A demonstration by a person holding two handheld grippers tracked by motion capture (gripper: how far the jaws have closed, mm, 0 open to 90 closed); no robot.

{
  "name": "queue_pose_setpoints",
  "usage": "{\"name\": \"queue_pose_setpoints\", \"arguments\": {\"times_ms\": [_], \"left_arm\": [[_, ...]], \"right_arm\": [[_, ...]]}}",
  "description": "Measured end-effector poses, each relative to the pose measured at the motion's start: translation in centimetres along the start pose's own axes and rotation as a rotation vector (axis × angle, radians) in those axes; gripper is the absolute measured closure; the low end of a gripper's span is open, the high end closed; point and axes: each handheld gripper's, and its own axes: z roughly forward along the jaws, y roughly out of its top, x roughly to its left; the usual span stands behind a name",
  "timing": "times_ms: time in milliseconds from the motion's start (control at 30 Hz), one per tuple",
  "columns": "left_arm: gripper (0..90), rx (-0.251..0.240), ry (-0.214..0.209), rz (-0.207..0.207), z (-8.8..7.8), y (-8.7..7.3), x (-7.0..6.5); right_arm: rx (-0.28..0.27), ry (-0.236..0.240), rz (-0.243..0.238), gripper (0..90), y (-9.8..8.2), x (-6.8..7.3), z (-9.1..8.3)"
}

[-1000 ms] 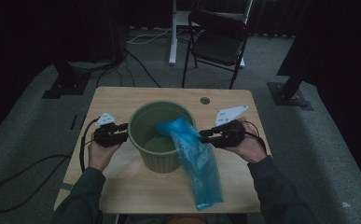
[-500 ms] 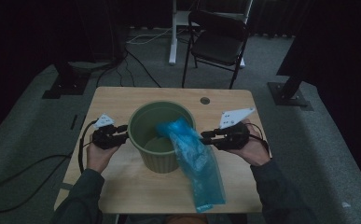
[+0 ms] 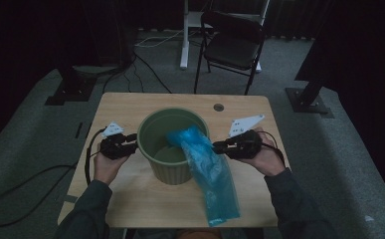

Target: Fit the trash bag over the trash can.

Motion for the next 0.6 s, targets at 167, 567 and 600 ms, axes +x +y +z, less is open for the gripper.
{"name": "queue_pose_setpoints", "arguments": {"times_ms": [167, 567, 600], "left_arm": [[56.3, 0.006, -0.015, 0.018, 0.5, 0.3, -0.7], [56.3, 0.017, -0.060, 0.066, 1.7, 1.2, -2.5], [56.3, 0.018, -0.063, 0.071, 1.8, 1.3, -2.6]], "right_arm": [[-0.015, -0.008, 0.021, 89.6, 0.2, -0.6, -0.5], [-0.041, -0.023, 0.042, 90.0, 1.9, -2.2, -0.6], [-0.043, -0.022, 0.039, 90.0, 2.2, -2.3, -0.5]]}}
